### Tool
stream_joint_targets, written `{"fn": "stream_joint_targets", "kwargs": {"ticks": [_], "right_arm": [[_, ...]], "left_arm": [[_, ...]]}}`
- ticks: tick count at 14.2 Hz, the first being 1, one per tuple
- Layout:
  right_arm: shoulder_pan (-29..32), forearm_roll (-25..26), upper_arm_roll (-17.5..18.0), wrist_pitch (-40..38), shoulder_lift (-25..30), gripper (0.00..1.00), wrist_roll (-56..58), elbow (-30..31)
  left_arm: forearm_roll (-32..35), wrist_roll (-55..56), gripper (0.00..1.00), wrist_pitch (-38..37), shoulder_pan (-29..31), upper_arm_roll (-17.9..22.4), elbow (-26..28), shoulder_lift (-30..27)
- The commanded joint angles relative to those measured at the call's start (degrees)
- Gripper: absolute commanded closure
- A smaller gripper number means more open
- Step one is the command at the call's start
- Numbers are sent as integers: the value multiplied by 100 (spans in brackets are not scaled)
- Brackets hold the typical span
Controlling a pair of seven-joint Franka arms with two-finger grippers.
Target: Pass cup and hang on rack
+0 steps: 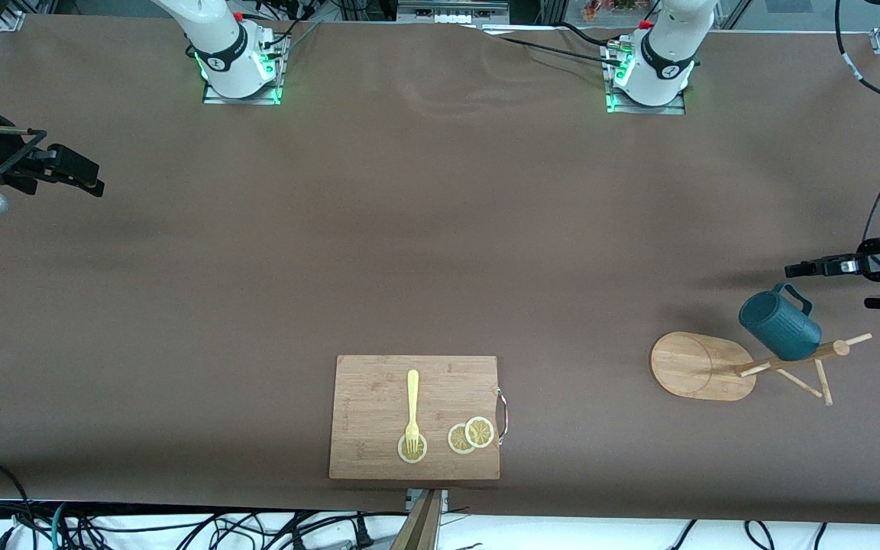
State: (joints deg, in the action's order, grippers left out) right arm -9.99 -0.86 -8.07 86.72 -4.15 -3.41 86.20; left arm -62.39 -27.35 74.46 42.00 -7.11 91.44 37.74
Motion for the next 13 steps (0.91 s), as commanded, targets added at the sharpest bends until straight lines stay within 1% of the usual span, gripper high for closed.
{"fn": "stream_joint_targets", "kwargs": {"ticks": [1, 5, 7, 11, 13], "right_arm": [[-3, -2, 16, -6, 2, 0, -2, -42], [-3, 7, 16, -6, 2, 0, -2, -42], [-12, 7, 16, 3, 2, 0, -2, -42], [-3, 7, 7, -6, 2, 0, -2, -51], [-3, 7, 16, -6, 2, 0, -2, -42]], "left_arm": [[524, -25, 0, -230, 27, 60, 41, -381], [1447, 80, 0, -310, -77, 60, 41, -987], [1860, 430, 0, -301, -358, 60, -64, -1391], [3010, 1011, 0, -266, -1323, 69, -564, -1919], [3599, 1214, 0, -47, -1868, 69, -767, -2112]]}}
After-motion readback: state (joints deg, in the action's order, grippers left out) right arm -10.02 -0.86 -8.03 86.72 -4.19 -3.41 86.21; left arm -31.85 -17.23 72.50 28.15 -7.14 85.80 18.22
